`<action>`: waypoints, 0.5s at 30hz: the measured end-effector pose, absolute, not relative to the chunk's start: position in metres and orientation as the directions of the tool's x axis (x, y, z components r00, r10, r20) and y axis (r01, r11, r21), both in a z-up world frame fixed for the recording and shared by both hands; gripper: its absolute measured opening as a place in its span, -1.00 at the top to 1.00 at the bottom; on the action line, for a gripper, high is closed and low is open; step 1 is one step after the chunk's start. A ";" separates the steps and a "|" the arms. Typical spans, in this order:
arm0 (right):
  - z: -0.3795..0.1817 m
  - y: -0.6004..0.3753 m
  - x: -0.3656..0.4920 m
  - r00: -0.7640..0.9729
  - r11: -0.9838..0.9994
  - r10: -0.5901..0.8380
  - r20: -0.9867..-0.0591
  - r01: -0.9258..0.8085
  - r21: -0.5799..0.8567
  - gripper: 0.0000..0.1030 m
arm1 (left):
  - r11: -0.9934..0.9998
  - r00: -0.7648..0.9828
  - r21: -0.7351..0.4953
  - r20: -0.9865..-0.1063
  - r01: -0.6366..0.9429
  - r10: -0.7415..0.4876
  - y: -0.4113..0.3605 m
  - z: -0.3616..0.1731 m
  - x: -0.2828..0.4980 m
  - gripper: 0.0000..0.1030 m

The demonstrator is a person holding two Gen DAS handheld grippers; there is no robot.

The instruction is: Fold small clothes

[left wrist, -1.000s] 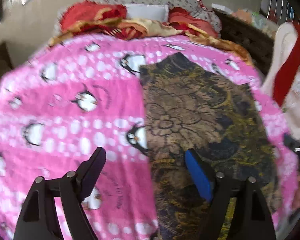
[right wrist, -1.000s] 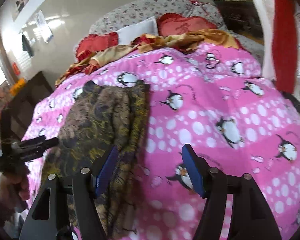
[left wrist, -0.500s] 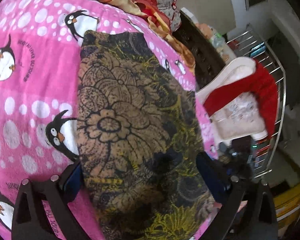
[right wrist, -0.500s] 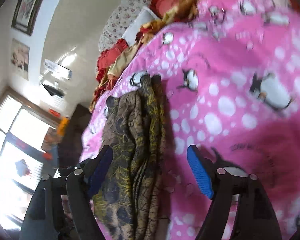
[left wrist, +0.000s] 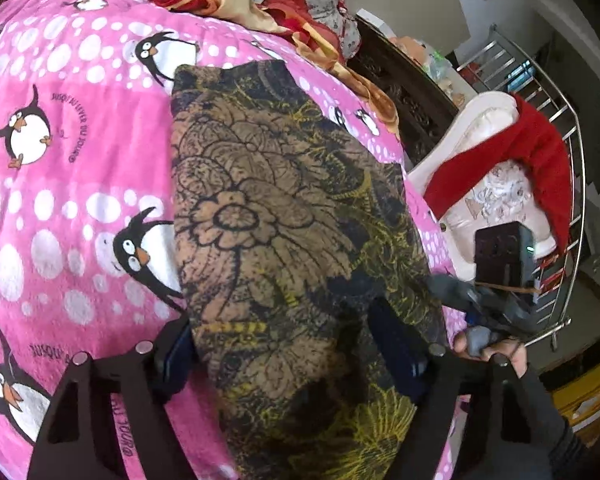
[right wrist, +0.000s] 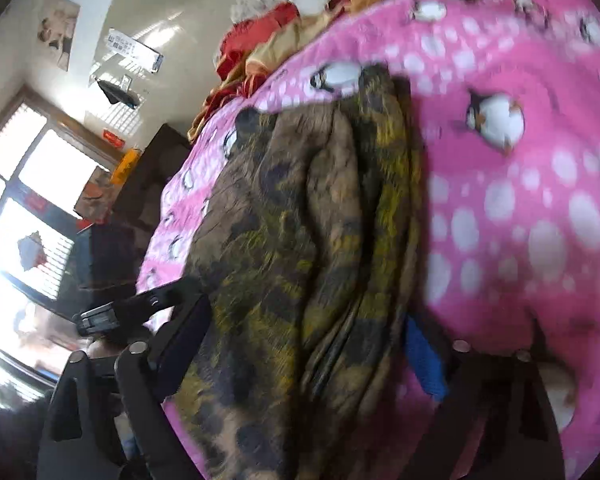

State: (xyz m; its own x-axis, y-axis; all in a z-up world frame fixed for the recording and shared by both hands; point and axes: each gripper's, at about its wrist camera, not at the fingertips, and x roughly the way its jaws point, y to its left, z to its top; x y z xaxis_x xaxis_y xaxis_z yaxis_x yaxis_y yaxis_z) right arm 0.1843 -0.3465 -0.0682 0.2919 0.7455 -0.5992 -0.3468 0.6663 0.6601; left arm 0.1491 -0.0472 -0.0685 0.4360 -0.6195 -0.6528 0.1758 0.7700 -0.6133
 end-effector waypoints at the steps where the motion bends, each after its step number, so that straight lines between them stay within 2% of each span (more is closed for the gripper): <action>1: -0.072 -0.351 0.193 0.316 0.666 0.745 -0.588 -0.312 0.677 -0.35 | 0.765 0.434 -0.621 -0.649 0.172 -0.625 -0.047 -0.069 0.150 -0.71; 3: -0.076 -0.358 0.206 0.343 0.638 0.764 -0.546 -0.280 0.717 -0.13 | 0.765 0.427 -0.622 -0.654 0.165 -0.624 -0.048 -0.068 0.151 -0.76; 4: -0.076 -0.360 0.210 0.333 0.608 0.788 -0.517 -0.290 0.740 -0.09 | 0.770 0.424 -0.616 -0.660 0.166 -0.620 -0.050 -0.068 0.150 -0.77; 5: -0.077 -0.360 0.212 0.299 0.558 0.826 -0.478 -0.307 0.771 -0.06 | 0.771 0.423 -0.614 -0.662 0.168 -0.619 -0.052 -0.066 0.151 -0.80; 6: -0.078 -0.359 0.213 0.256 0.508 0.859 -0.442 -0.329 0.796 0.07 | 0.771 0.423 -0.613 -0.661 0.171 -0.620 -0.052 -0.066 0.151 -0.81; 8: -0.074 -0.358 0.212 0.253 0.526 0.850 -0.462 -0.392 0.755 0.28 | 0.770 0.429 -0.612 -0.655 0.183 -0.622 -0.057 -0.065 0.152 -0.90; 9: -0.075 -0.360 0.216 0.284 0.557 0.830 -0.479 -0.389 0.734 0.31 | 0.769 0.431 -0.612 -0.653 0.186 -0.623 -0.058 -0.065 0.153 -0.92; 13: -0.082 -0.357 0.215 0.283 0.531 0.847 -0.450 -0.406 0.744 0.33 | 0.738 0.440 -0.653 -0.619 0.171 -0.650 -0.061 -0.062 0.158 -0.93; 15: -0.083 -0.349 0.211 0.280 0.556 0.831 -0.481 -0.433 0.709 0.38 | 0.717 0.446 -0.671 -0.592 0.188 -0.671 -0.057 -0.063 0.155 -0.92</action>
